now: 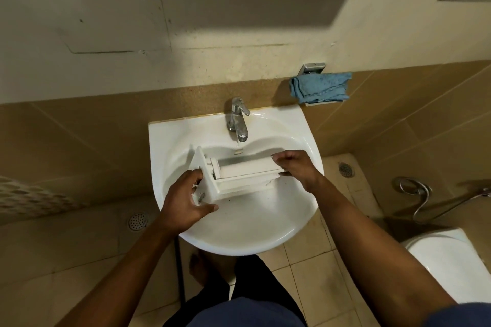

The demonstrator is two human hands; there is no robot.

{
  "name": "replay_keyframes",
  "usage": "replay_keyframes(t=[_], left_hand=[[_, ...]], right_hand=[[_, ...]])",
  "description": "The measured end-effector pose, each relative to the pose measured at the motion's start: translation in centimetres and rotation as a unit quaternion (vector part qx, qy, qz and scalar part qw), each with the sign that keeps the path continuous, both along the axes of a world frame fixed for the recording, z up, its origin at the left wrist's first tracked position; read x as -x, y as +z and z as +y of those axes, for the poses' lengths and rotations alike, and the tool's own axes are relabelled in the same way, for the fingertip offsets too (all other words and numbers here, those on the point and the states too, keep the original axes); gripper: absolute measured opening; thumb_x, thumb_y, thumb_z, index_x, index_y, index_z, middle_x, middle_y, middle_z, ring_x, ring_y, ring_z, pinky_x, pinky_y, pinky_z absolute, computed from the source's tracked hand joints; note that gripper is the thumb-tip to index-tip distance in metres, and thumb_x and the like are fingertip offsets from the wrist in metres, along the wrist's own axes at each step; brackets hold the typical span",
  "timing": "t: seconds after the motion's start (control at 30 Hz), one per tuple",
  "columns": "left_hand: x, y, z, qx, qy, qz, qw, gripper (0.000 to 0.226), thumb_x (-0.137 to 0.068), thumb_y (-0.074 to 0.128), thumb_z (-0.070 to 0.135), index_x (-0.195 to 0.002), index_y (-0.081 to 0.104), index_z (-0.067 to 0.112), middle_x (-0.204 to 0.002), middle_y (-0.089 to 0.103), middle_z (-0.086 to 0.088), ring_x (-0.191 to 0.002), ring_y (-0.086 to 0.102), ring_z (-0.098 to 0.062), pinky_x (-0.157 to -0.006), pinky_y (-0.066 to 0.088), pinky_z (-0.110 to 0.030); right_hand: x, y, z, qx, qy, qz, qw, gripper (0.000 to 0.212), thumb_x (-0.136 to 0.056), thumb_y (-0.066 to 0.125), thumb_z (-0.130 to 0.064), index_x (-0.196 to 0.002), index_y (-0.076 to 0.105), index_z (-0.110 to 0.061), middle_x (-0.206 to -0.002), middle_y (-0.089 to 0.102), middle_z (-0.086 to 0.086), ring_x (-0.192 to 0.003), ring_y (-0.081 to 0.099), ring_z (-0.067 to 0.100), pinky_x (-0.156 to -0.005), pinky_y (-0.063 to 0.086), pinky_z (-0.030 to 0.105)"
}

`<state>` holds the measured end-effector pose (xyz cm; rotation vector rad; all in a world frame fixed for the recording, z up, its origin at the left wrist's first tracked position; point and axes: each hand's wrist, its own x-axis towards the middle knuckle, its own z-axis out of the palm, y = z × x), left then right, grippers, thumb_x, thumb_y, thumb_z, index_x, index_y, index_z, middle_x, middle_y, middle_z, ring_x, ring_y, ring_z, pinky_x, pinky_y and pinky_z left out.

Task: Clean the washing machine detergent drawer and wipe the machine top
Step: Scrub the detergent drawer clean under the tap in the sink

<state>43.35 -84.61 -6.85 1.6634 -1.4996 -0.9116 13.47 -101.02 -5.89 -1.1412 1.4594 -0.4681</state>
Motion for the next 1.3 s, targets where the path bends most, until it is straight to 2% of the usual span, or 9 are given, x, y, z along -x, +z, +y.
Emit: replay_keyframes(t=[0.13,0.27,0.43,0.57,0.7,0.9,1.07,1.2,1.3], left_hand=[[-0.4,-0.7,0.7,0.047,-0.022,-0.161,0.986,0.070,-0.061,0.098,0.023,-0.121,0.065,0.016,-0.125,0.062,0.007,-0.114,0.057,-0.016,-0.085,0.055,-0.033],[0.1,-0.9,1.5,0.149,-0.071,-0.279,0.946,0.058,-0.060,0.098,0.012,-0.112,0.072,0.006,-0.121,0.067,-0.009,-0.117,0.052,-0.020,-0.073,0.061,-0.034],[0.6,-1.8,2.0,0.153,-0.051,-0.292,0.943,0.053,-0.061,0.095,0.005,-0.109,0.072,0.002,-0.117,0.068,-0.014,-0.115,0.052,-0.023,-0.070,0.061,-0.035],[0.3,-2.0,2.0,0.137,-0.050,-0.261,0.954,0.056,-0.066,0.093,0.012,-0.115,0.069,0.005,-0.119,0.065,-0.008,-0.115,0.056,-0.023,-0.076,0.062,-0.036],[0.7,-0.9,1.6,0.115,-0.044,-0.207,0.971,0.058,-0.070,0.090,0.026,-0.120,0.065,0.010,-0.116,0.065,-0.003,-0.107,0.062,-0.021,-0.078,0.060,-0.035],[1.5,2.0,-0.7,0.052,0.078,-0.023,0.995,0.057,-0.075,0.087,0.037,-0.123,0.062,0.018,-0.104,0.065,0.018,-0.089,0.061,0.000,-0.076,0.049,-0.012],[0.1,2.0,-3.3,-0.064,0.137,0.039,0.988,0.043,-0.076,0.069,0.050,-0.094,0.067,0.011,-0.079,0.066,-0.003,-0.075,0.065,-0.019,-0.071,0.055,-0.038],[-0.6,1.6,-3.7,-0.109,0.141,0.119,0.977,0.035,-0.077,0.068,0.043,-0.093,0.073,0.012,-0.081,0.072,-0.005,-0.079,0.070,-0.028,-0.074,0.061,-0.054],[-0.9,1.3,-4.1,-0.146,0.158,0.186,0.959,0.015,-0.088,0.071,0.025,-0.097,0.075,0.014,-0.088,0.072,-0.010,-0.086,0.072,-0.036,-0.070,0.063,-0.059]], right_hand=[[1.3,-0.2,0.8,0.027,-0.023,-0.051,0.998,0.020,-0.088,0.076,-0.001,-0.104,0.079,-0.013,-0.079,0.064,0.004,-0.066,0.047,0.013,-0.057,0.041,0.022],[1.6,-1.3,2.2,-0.015,-0.077,-0.115,0.990,0.031,-0.090,0.067,0.009,-0.105,0.076,-0.016,-0.074,0.063,-0.003,-0.069,0.055,0.008,-0.066,0.039,0.023],[1.2,-2.2,2.8,-0.022,-0.103,-0.139,0.985,0.040,-0.089,0.056,0.023,-0.104,0.074,-0.010,-0.077,0.065,0.000,-0.075,0.066,0.003,-0.074,0.046,0.018],[0.6,-1.2,2.2,-0.014,-0.121,-0.143,0.982,0.048,-0.085,0.046,0.031,-0.105,0.073,-0.004,-0.087,0.075,-0.001,-0.080,0.070,0.005,-0.075,0.054,0.014],[0.2,0.5,0.8,0.001,-0.105,-0.102,0.989,0.034,-0.090,0.062,0.012,-0.114,0.076,-0.008,-0.093,0.076,-0.001,-0.087,0.070,0.005,-0.077,0.050,0.022],[-2.5,2.8,-3.0,0.005,-0.048,-0.012,0.999,0.011,-0.092,0.073,-0.009,-0.092,0.081,-0.017,-0.096,0.079,0.010,-0.084,0.071,0.022,-0.079,0.056,0.041],[-3.9,3.2,-4.7,-0.027,0.069,0.142,0.987,0.011,-0.093,0.069,-0.015,-0.096,0.077,-0.009,-0.092,0.078,0.019,-0.077,0.076,0.027,-0.072,0.064,0.040],[-4.4,2.8,-5.7,0.171,0.142,0.337,0.915,0.015,-0.092,0.065,-0.027,-0.096,0.080,-0.023,-0.107,0.077,0.002,-0.097,0.072,0.023,-0.087,0.059,0.037],[-6.2,4.6,-6.1,0.280,0.068,0.230,0.930,0.018,-0.095,0.063,-0.016,-0.104,0.077,-0.023,-0.106,0.077,-0.005,-0.099,0.070,0.015,-0.092,0.055,0.030]])
